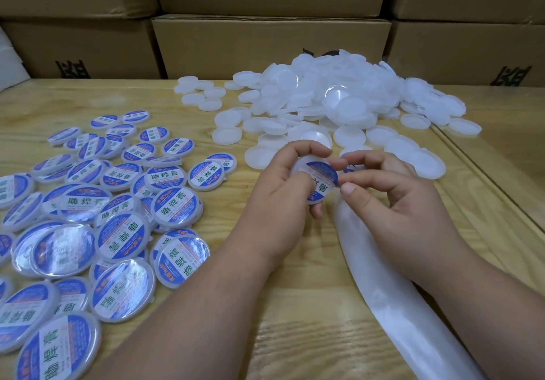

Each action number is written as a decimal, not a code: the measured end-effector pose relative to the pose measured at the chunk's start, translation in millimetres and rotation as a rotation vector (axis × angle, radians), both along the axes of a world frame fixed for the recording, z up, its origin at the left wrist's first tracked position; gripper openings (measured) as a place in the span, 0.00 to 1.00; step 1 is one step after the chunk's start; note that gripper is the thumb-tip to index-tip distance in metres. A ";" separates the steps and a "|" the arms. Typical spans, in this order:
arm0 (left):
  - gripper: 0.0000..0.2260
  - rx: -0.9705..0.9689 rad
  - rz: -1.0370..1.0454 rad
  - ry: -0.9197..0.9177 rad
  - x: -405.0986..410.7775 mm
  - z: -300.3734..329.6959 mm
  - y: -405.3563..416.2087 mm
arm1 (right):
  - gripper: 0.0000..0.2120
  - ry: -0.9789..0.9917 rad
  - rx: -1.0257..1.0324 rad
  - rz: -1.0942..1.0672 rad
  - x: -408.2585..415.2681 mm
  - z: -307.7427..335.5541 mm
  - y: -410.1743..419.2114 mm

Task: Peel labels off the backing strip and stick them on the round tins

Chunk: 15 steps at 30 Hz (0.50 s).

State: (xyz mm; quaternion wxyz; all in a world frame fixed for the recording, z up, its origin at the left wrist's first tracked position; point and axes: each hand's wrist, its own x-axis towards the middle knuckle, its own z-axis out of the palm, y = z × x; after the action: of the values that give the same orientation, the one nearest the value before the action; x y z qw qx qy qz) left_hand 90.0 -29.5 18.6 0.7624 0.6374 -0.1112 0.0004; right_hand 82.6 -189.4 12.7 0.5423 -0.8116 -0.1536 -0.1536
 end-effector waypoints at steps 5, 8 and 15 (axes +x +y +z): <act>0.21 -0.019 0.043 -0.014 0.9 -2.0 0.7 | 0.13 -0.053 0.012 0.020 -3.3 1.2 2.7; 0.19 -0.058 0.074 0.006 2.2 -1.8 1.6 | 0.16 -0.099 0.028 -0.044 -2.4 2.2 1.2; 0.11 0.018 0.181 0.016 4.3 -3.3 5.0 | 0.02 -0.073 0.188 -0.212 2.6 -1.7 -7.7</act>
State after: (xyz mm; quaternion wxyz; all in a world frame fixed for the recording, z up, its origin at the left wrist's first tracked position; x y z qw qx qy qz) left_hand 94.2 -24.5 15.4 0.7544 0.6516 -0.0470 0.0632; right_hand 85.2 -197.1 11.0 0.5906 -0.7629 -0.0718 -0.2532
